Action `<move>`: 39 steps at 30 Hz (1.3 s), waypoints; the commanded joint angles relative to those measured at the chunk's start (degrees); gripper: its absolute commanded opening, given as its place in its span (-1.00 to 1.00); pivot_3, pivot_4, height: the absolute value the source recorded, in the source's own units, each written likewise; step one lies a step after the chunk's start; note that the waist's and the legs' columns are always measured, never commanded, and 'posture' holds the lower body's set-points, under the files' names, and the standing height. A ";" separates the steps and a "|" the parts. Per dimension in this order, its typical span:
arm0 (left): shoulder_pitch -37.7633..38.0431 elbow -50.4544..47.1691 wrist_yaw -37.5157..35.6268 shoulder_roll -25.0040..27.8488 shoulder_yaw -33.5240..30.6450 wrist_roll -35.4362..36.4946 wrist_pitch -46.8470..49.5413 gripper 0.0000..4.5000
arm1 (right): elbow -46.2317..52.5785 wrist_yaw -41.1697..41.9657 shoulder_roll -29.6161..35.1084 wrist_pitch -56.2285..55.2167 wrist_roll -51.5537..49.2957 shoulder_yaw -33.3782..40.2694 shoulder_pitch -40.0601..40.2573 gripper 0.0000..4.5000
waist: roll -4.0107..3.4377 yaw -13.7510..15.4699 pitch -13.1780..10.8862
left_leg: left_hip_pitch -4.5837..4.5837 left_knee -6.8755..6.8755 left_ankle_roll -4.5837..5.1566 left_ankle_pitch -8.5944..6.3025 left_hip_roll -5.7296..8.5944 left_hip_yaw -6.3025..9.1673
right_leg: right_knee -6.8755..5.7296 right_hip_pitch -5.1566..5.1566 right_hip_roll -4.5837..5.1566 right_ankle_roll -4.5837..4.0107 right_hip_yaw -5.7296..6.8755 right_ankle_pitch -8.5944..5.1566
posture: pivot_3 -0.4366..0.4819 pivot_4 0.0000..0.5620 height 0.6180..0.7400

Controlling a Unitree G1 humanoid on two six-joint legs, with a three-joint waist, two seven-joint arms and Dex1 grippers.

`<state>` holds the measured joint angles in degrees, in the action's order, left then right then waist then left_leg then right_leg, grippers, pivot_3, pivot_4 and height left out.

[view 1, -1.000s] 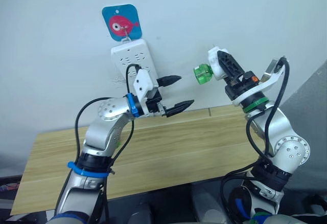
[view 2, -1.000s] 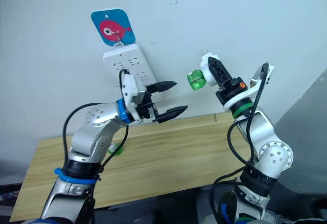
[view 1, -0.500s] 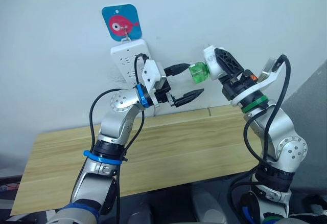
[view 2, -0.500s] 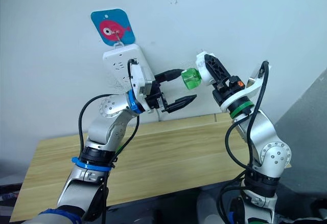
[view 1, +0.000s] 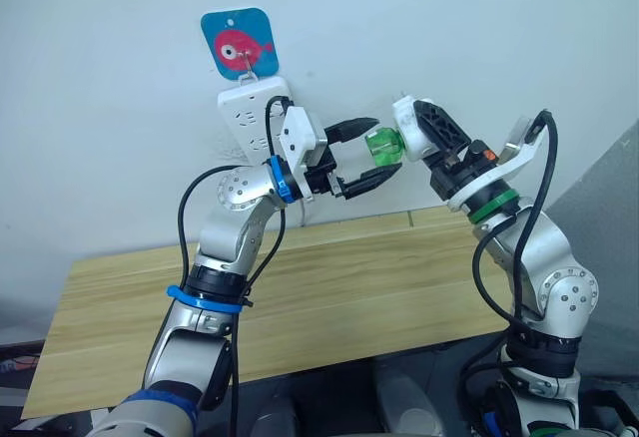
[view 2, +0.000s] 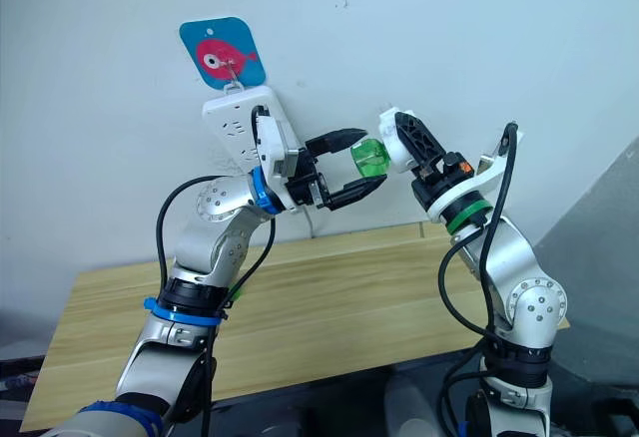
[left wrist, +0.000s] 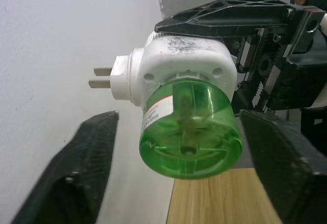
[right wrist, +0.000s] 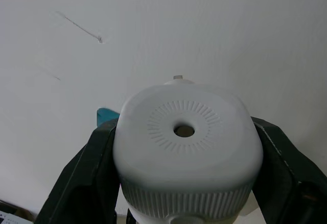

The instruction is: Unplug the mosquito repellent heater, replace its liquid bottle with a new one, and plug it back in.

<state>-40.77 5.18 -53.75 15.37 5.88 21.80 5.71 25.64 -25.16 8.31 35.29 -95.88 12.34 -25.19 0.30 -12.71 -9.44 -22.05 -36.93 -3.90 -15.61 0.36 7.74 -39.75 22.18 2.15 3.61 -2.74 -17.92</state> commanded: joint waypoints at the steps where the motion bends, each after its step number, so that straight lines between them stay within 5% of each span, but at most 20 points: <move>1: -1.80 0.08 0.25 0.04 -1.53 0.43 -0.84 0.08 | 2.85 0.26 0.62 -1.25 -1.92 -0.68 0.77 0.32 | 0.00 0.00 0.00 | 0.00 0.00 0.00 0.00 0.00 0.00 | 0.00 0.00 0.00 0.00 0.00 0.00 | -0.62 -0.45 0.91; 9: -1.08 -0.51 -0.22 0.74 -1.43 0.03 -1.01 0.00 | 3.50 0.10 1.61 -2.88 -3.25 -1.89 2.28 0.32 | 0.00 0.01 0.00 | 0.00 0.00 0.00 0.00 0.00 0.00 | 0.02 0.00 0.00 0.00 0.00 0.00 | -0.62 -0.45 0.91; 14: 0.65 -1.12 -2.27 3.52 -1.51 -0.47 -1.81 0.00 | 5.23 0.13 5.35 -4.05 -7.14 1.06 4.74 1.00 | 0.00 0.10 0.00 | 0.00 0.02 0.00 0.00 -0.01 0.01 | 0.03 0.00 -0.01 0.00 0.00 0.00 | -0.59 -0.46 0.91; 22: 7.18 -5.05 -9.61 10.71 -0.50 1.31 1.22 0.00 | 0.19 9.21 25.50 5.52 -10.35 4.87 9.00 1.00 | -0.08 0.85 -0.08 | -0.01 0.02 0.01 -0.01 -0.02 -0.03 | 0.18 -0.06 -0.03 0.00 -0.02 0.00 | -0.54 -0.44 0.91; 28: 13.17 -8.38 -14.56 15.70 -1.15 1.29 -0.55 0.00 | -8.02 28.51 40.31 22.54 -8.96 -0.28 7.97 1.00 | -0.22 1.88 -0.32 | 0.02 0.03 0.03 -0.02 -0.05 -0.04 | 0.22 -0.09 -0.10 0.00 -0.05 0.00 | -0.47 -0.39 0.91; 32: 15.52 -10.97 -18.15 17.48 -0.86 1.68 -3.75 0.00 | -15.49 35.25 43.28 30.30 -16.88 -4.54 4.68 1.00 | -0.21 3.09 -0.58 | 0.00 -0.01 0.06 -0.03 -0.07 -0.07 | 0.30 -0.14 -0.10 -0.01 -0.06 0.00 | -0.44 -0.36 0.91; 39: 18.02 -15.19 -19.34 18.22 -1.24 4.31 -2.34 0.00 | -19.63 40.39 42.19 35.39 -15.15 -9.68 0.22 1.00 | -0.16 4.80 -0.79 | 0.00 -0.03 0.06 -0.04 -0.06 -0.02 | 0.31 -0.15 -0.07 -0.01 0.00 0.00 | -0.40 -0.36 0.91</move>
<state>-23.04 -7.16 -72.32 32.79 5.62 24.49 3.44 5.73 13.12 50.86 69.51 -110.86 3.02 -24.00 0.13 -7.90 -10.23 -22.06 -36.94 -3.84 -15.65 0.30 7.72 -39.43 22.03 2.08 3.60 -2.74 -17.92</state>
